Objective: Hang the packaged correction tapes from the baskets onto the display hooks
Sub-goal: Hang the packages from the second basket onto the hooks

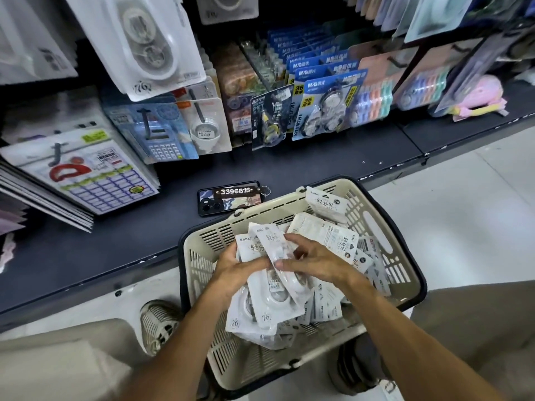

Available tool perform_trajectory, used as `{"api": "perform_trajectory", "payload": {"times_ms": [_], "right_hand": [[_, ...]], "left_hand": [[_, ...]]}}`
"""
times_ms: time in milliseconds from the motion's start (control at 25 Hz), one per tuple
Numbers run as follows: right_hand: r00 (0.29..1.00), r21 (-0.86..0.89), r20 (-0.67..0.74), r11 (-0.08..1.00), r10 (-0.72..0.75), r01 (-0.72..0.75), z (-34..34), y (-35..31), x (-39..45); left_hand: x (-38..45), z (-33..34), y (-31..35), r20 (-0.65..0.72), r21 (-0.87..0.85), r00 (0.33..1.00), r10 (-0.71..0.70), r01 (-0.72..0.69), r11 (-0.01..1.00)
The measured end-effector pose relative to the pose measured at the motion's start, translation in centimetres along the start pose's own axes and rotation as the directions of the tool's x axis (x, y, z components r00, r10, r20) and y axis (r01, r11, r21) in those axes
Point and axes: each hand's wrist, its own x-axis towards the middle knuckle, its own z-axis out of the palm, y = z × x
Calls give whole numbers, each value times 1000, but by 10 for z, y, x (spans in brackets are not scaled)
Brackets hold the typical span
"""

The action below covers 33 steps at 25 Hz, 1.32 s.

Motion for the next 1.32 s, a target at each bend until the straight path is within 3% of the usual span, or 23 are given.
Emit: {"api": "perform_trajectory", "payload": {"times_ms": [120, 200, 320, 360, 440, 520, 600, 680, 720, 760, 800, 880, 920, 1080, 1200, 1320], "right_hand": [[966, 292, -212, 953, 146, -80, 17, -3, 4], [961, 564, -117, 813, 250, -143, 27, -8, 6], [961, 713, 18, 671, 276, -206, 34, -13, 4], [961, 725, 28, 655, 276, -210, 35, -15, 4], [954, 727, 10, 652, 301, -213, 38, -21, 6], [951, 706, -22, 678, 310, -204, 37, -24, 6], [978, 634, -32, 760, 208, -141, 26, -23, 5], [979, 448, -166, 893, 117, -31, 10, -12, 1], [955, 188, -286, 982, 80, -26, -2, -2, 1], [928, -171, -368, 976, 60, -132, -17, 10, 1], [912, -499, -407, 826, 43, -262, -30, 24, 1], [886, -768, -464, 498, 3, -404, -49, 50, -5], [873, -798, -486, 430, -47, -422, -55, 58, -7], [800, -881, -447, 348, -399, -319, -72, 32, -16], [764, -917, -270, 398, -586, -19, -102, -39, -28], [840, -728, 17, 569, -542, 382, -124, -120, -52]], "left_hand": [[5, 6, 6, -88, -95, 995, -38, 29, 995], [7, 14, 12, -216, -155, 976, -28, -6, 988], [7, 21, 11, -402, 50, 913, -64, 91, 995], [6, 22, 11, -378, 89, 919, -110, 154, 984], [2, 18, 17, -133, 84, 963, -236, 248, 965], [2, 11, 21, 52, 81, 955, -292, 288, 954], [5, 3, 19, 49, 51, 964, -263, 260, 964], [5, 4, 15, 32, 76, 971, -239, 236, 969], [4, 6, 13, 28, 93, 973, -229, 226, 970], [3, 8, 10, 25, 83, 975, -221, 218, 972], [3, 8, 7, 19, 62, 977, -213, 211, 975], [3, 5, 6, 27, 15, 981, -190, 189, 982], [3, 2, 6, 34, -7, 983, -183, 183, 983], [3, -1, 9, 22, -9, 987, -156, 156, 988], [0, 2, 8, -4, 23, 993, -121, 121, 992], [-8, 3, 13, 6, 14, 997, -79, 79, 997]]}}
